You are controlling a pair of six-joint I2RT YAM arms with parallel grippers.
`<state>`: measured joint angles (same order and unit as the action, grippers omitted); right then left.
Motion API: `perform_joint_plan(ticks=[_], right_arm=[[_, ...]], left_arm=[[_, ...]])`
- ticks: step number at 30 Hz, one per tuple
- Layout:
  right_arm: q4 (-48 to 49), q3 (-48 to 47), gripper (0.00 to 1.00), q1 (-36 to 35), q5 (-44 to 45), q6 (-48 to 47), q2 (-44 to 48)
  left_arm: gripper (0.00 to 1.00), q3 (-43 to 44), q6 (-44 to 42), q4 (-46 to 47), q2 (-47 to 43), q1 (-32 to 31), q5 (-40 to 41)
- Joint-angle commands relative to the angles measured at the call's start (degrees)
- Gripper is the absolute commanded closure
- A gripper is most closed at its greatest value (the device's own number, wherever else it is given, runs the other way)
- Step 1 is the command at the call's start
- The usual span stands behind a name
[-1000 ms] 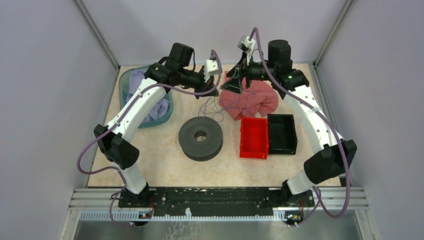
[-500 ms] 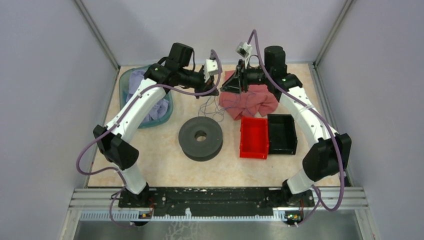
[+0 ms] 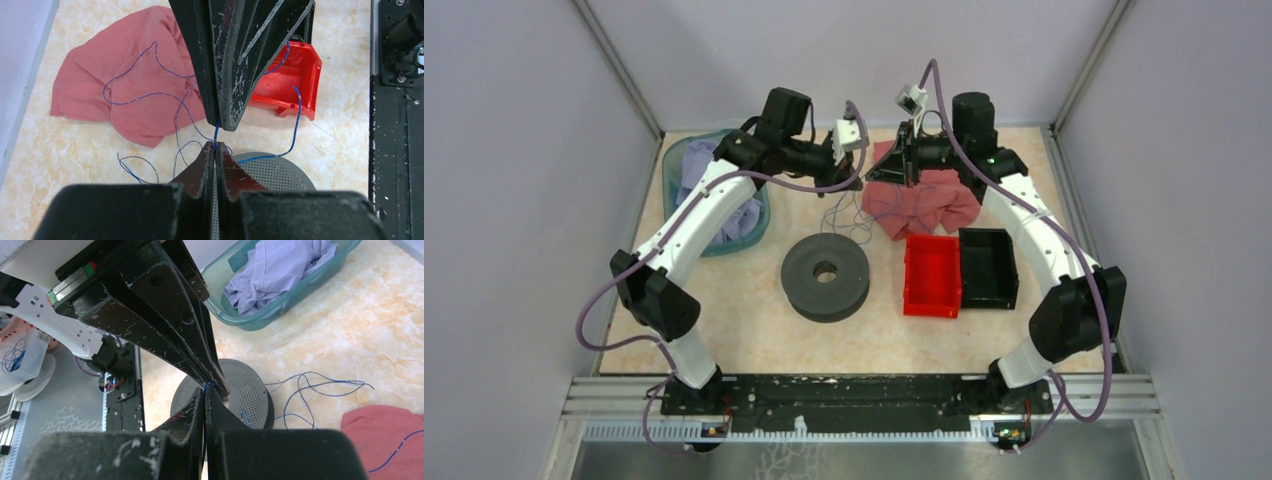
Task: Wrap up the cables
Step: Adjust the cable at the center of the board.
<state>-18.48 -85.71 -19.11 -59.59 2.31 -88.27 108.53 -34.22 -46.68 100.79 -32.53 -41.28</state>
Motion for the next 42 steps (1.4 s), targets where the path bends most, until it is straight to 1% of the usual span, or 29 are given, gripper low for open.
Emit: perform_joint_plan(ticks=[1, 3, 6, 7, 10, 13, 16, 17, 20, 22, 26, 30, 33, 38, 42], right_arm=[[5.64, -0.48, 1.00, -0.19, -0.05, 2.65, 2.35], [6.57, -1.41, 1.00, -0.11, -0.11, 3.92, 2.63], [8.77, -1.84, 1.00, 0.04, -0.67, 6.76, 2.91], [9.55, -1.75, 1.00, 0.13, -0.76, 7.67, 3.07], [11.00, -1.57, 1.00, 0.28, -1.05, 9.24, 3.39], [12.41, -1.01, 1.00, 1.03, -1.12, 10.56, 3.89], [14.51, 0.04, 1.00, 2.43, -0.97, 12.51, 4.81], [15.40, 0.47, 1.00, 3.01, -1.03, 13.35, 5.18], [18.06, 1.72, 1.00, 4.19, -1.63, 15.39, 6.05], [18.53, 2.19, 1.00, 4.72, -1.65, 15.70, 6.53], [18.45, 2.89, 1.00, 6.80, -0.60, 15.63, 7.67], [16.68, 2.90, 1.00, 8.46, -0.31, 14.33, 8.48], [14.11, 2.56, 1.00, 8.79, 0.67, 11.69, 8.83], [11.33, 1.18, 1.00, 9.58, 1.06, 10.00, 9.16], [9.20, -0.45, 1.00, 10.10, 1.23, 8.79, 9.25]], left_arm=[[0.84, -4.20, 3.74, 7.41, -3.46, -0.12, 1.99], [0.69, -7.09, 6.20, 11.54, -4.51, 0.16, 0.84], [0.55, -10.53, 12.83, 17.48, -5.07, 0.60, -1.63], [0.51, -11.53, 15.82, 19.49, -5.11, 0.67, -1.97], [0.49, -15.18, 24.04, 26.93, -5.23, 0.89, -1.76], [0.54, -19.30, 29.30, 33.11, -6.32, 0.99, 1.13], [0.58, -23.60, 30.68, 36.96, -8.23, 1.31, 3.74], [0.61, -25.00, 30.82, 37.87, -8.85, 1.45, 4.63], [0.78, -27.46, 31.06, 39.72, -9.91, 2.00, 5.32], [0.85, -27.98, 30.99, 39.82, -9.93, 2.50, 5.03], [0.98, -28.98, 27.81, 38.98, -10.86, 3.21, 5.83], [0.99, -29.91, 24.51, 38.16, -12.04, 4.84, 4.03], [0.99, -29.26, 17.76, 34.52, -12.44, 5.08, 1.65], [0.99, -28.10, 5.14, 26.96, -12.74, 5.11, 1.00], [0.99, -27.77, -0.83, 22.72, -12.74, 5.10, 1.97]])
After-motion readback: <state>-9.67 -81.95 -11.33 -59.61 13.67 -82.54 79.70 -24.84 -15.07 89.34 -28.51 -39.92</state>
